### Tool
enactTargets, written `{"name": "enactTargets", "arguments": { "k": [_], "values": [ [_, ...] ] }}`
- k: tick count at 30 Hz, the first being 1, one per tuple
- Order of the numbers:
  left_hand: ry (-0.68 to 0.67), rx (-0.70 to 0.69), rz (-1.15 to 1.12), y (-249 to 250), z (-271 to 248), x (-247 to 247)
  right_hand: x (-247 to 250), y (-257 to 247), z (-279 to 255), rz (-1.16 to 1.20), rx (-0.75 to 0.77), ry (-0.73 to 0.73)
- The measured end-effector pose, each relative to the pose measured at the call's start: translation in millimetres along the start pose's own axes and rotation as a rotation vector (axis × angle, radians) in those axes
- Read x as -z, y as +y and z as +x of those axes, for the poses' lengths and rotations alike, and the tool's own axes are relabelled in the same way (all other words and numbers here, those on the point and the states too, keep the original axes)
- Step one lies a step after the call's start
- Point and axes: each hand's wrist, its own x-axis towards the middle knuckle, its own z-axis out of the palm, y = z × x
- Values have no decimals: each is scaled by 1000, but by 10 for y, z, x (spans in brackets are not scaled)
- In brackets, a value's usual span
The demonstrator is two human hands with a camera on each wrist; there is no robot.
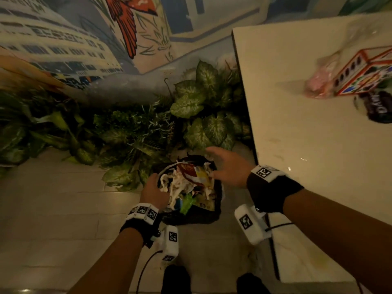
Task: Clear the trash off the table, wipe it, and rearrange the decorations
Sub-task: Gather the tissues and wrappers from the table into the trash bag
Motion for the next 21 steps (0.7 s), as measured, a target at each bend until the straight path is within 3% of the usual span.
{"name": "enactTargets", "arguments": {
  "k": [6, 14, 21],
  "values": [
    [88, -79, -73, 572, -494, -89, 896, 117, -879, -100, 113, 81],
    [-30, -489, 37, 1677, -991, -236, 1712, 953, -1961, -238, -220, 171],
    [-113, -651, 110, 2237, -1314, -623, 2019, 1580, -2890, -181, -387, 327]
  ]
}}
